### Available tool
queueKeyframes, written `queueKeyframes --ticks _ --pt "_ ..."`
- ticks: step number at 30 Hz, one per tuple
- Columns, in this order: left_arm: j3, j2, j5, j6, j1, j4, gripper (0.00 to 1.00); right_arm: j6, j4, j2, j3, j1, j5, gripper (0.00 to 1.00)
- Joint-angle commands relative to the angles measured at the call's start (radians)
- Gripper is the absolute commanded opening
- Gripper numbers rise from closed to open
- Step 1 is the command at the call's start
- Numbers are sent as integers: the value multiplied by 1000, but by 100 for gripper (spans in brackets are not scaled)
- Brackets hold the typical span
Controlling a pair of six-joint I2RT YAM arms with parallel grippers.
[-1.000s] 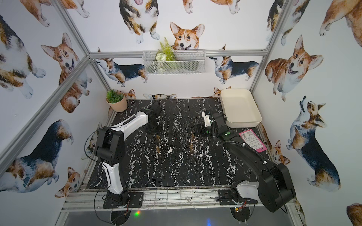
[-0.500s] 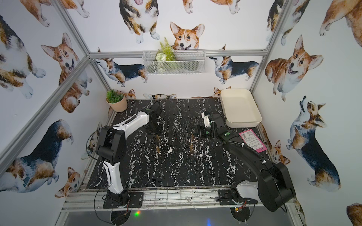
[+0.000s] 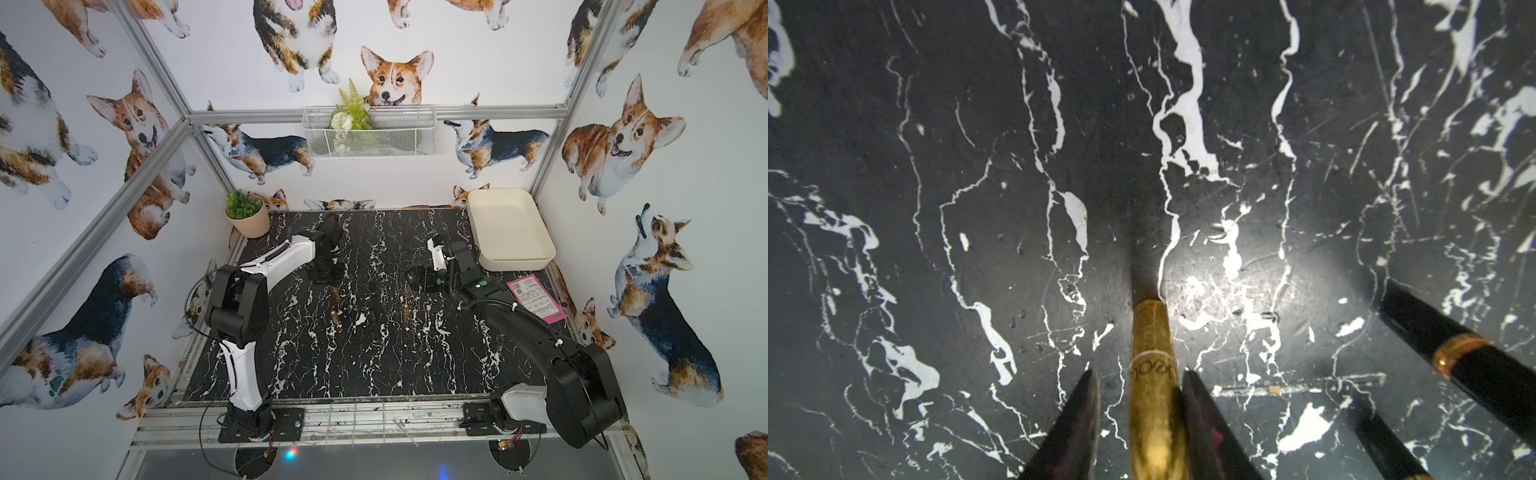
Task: Open the lipstick cap
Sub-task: Pick up the lipstick at the center of the board.
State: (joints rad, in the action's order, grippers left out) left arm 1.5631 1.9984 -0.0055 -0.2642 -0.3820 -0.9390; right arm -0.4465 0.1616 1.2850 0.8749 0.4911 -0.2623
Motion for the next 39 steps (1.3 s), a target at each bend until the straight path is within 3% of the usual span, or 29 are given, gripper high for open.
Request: queueKeyframes --ticks 1,14,17,22,32,39 --pt "-3 -6 9 8 1 -19 31 5 -17 3 7 2 6 92" --pt "15 -20 8 21 1 -55 11 17 -17 4 24 2 -24 91" --pt "58 -45 26 32 1 -104 5 29 -13 -3 35 3 -58 90" --pt "185 -97 71 46 -17 -229 5 97 27 -7 80 28 -90 88" --pt "340 -200 316 1 -71 -351 5 362 79 -38 131 175 15 88" --pt "361 -268 472 -24 -126 -360 7 436 54 -14 156 254 20 86"
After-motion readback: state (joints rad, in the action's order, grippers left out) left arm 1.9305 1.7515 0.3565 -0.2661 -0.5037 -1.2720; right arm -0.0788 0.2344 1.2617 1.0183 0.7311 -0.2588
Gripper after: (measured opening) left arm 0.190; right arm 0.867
